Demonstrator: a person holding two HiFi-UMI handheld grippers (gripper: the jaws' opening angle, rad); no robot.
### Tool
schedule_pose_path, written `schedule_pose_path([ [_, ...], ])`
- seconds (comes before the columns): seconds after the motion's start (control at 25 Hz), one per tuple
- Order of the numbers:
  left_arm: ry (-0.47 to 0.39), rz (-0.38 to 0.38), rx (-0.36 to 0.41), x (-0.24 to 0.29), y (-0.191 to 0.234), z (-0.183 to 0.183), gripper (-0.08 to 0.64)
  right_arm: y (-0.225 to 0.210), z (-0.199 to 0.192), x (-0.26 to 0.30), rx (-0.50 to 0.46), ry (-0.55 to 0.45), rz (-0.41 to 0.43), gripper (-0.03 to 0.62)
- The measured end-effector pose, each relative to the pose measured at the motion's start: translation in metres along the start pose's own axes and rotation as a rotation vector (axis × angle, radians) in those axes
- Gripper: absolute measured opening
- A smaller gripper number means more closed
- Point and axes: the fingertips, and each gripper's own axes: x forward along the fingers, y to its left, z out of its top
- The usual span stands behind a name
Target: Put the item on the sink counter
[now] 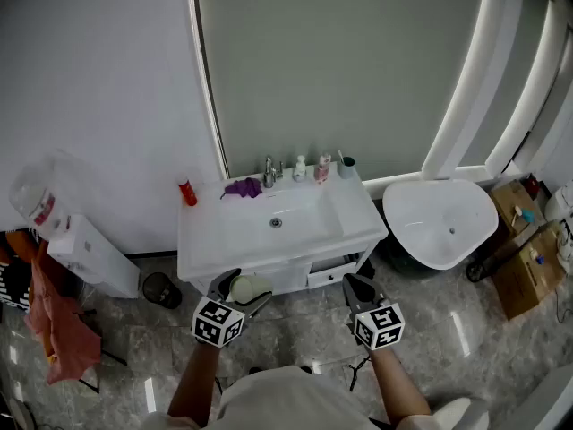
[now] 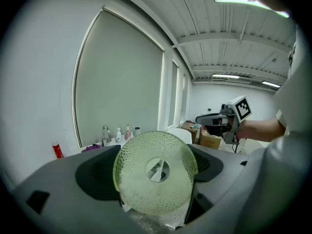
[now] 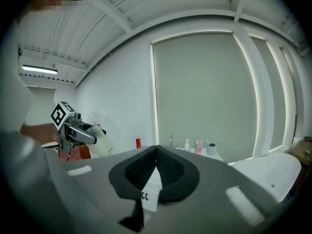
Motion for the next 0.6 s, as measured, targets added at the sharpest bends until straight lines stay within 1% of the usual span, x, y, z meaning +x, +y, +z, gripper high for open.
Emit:
schedule_pose_path([
  [0.2, -0.004, 0.0, 0.006, 0.003, 0.004, 0.004, 0.41, -0.003, 0.004, 0.006, 0.002, -0.002, -0.01, 0.011],
  [0.6, -0.001, 0.009, 0.006, 0.006, -0.004, 0.005, 0.41, -0.012, 0.003, -0.002, 0.005, -0.006, -0.012, 0.011],
])
